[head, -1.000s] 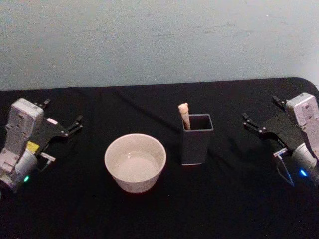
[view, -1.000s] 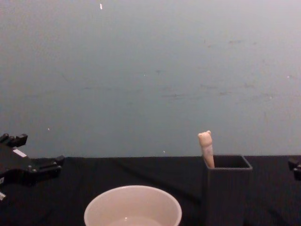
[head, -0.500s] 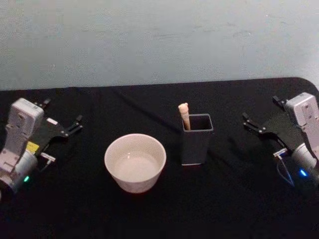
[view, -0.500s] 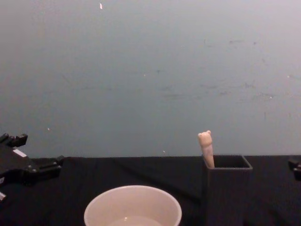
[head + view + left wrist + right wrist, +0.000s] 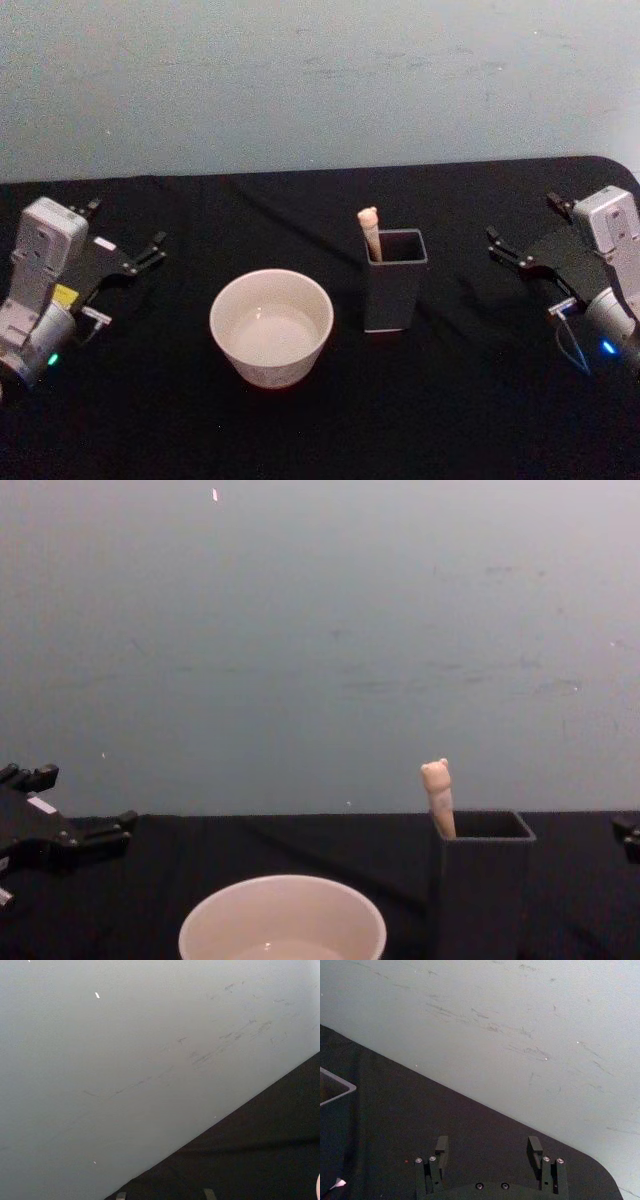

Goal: Pick up the stirring spoon with one hand, stir inside the cup, then place it back in its original position.

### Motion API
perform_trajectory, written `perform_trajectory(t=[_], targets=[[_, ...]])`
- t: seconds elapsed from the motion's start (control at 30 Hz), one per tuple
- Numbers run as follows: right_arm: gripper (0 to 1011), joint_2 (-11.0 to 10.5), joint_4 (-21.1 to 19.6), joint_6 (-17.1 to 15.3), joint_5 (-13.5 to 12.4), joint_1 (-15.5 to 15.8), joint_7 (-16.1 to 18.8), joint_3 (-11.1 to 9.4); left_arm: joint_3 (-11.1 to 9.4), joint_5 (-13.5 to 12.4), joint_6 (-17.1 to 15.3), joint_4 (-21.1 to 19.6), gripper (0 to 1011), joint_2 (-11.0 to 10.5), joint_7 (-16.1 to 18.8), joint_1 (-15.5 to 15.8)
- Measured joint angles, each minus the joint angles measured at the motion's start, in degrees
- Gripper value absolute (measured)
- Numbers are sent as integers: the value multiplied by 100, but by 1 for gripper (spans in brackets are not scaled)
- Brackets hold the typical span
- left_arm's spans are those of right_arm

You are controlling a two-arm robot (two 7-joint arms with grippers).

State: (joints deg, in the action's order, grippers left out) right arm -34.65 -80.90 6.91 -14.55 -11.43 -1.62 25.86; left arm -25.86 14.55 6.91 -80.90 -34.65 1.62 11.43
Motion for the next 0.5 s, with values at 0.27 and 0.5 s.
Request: perform_trajectory(t=[0.27,0.5], targets=[[1002,0,0,0,0,0,0,0,0,0,0,0,1001,0,0,0],[1002,0,0,0,0,0,0,0,0,0,0,0,1001,0,0,0]])
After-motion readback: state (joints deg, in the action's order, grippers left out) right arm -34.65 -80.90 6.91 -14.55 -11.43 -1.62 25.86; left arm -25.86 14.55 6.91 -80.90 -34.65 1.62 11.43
